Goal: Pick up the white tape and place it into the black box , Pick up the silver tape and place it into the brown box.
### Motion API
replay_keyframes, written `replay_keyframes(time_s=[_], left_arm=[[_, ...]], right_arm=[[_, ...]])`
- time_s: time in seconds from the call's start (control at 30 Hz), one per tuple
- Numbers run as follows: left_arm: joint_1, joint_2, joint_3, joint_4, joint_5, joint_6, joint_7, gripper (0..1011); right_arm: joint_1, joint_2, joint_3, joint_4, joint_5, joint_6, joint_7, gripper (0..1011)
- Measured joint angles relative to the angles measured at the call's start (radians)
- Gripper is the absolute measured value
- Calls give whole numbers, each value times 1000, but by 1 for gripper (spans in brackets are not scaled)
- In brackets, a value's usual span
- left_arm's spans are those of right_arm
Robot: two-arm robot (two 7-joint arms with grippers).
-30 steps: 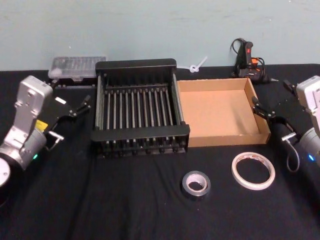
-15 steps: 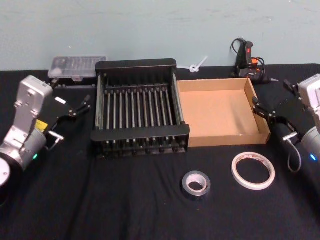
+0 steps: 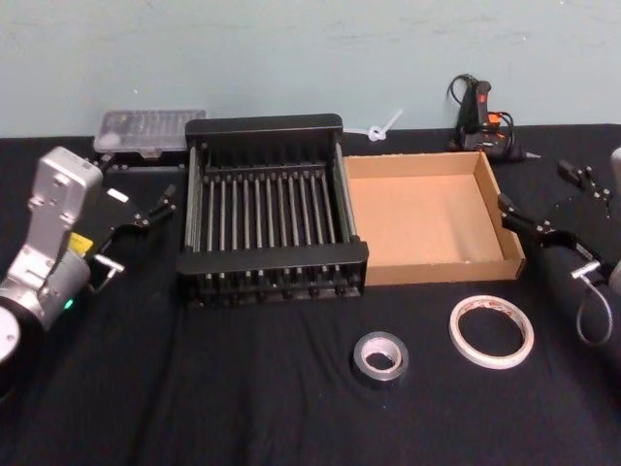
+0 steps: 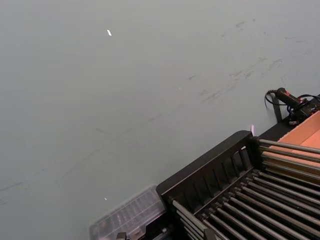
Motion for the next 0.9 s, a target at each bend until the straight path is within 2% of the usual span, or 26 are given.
replay_keyframes(time_s=[0.2, 0.37, 0.53, 0.9], left_arm=[[0, 0, 0, 0, 0, 0, 0, 1001], [0, 0, 0, 0, 0, 0, 0, 1001], [0, 0, 0, 0, 0, 0, 0, 1001], [0, 0, 0, 0, 0, 0, 0, 1001]], right_arm=[[-37, 25, 33, -50, 51, 57, 49, 1002], [-81, 47, 64, -101, 102, 125, 96, 1002], [-110, 51, 82, -125, 133, 173, 120, 1002], [-146, 44, 86, -137, 142, 252, 156, 1002]])
